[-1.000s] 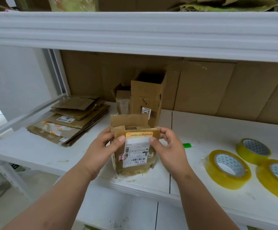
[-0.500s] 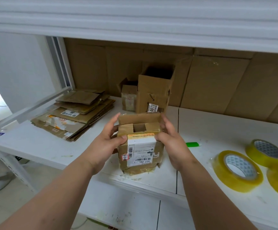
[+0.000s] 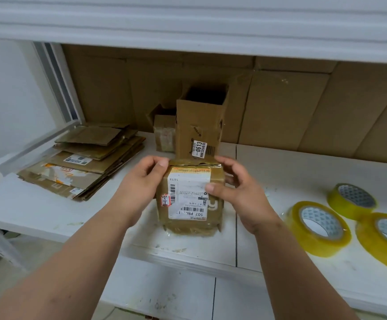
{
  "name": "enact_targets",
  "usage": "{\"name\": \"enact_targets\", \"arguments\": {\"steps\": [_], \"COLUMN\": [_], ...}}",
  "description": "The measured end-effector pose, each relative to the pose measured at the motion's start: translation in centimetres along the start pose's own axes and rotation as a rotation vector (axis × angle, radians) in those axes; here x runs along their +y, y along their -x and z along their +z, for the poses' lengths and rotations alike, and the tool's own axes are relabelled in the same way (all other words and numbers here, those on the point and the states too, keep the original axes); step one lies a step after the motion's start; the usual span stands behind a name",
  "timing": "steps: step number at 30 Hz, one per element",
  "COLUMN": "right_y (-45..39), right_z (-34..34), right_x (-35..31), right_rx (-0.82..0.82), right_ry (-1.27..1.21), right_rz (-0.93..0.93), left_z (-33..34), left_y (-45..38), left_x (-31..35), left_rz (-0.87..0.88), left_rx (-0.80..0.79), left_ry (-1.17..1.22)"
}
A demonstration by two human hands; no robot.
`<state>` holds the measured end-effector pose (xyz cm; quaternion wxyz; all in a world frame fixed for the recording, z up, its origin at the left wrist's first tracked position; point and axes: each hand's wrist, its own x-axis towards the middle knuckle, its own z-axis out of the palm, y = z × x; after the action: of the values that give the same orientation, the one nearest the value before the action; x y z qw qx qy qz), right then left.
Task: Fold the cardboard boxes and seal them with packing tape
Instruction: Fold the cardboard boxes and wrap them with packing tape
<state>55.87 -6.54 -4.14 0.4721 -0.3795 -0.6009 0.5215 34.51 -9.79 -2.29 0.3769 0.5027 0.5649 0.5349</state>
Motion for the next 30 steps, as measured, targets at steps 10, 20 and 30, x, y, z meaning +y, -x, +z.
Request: {"name": "enact_targets", "arguments": {"steps": [10,20,30], "right_y": [1.5,2.4,2.8], "right_z": [-4.2,-4.6,-4.3], "right_x": [0.4,2.0,2.2], "right_rx": [0.068,0.198,0.099], "right_ry": [0.054,0.252,0.401], "right_rz": [0.066,0.081,0.056], "left_z": [3.9,5.1,4.4], "left_y": [-0.9,-0.2,0.1], "left_x": [-1.4,-3.2,-3.9], "left_rz": [-0.041,0.251,0.283], "left_rx": [-0.18,-0.186,-0.271], "left_ry": [-0.154,-0.65,-0.674]}}
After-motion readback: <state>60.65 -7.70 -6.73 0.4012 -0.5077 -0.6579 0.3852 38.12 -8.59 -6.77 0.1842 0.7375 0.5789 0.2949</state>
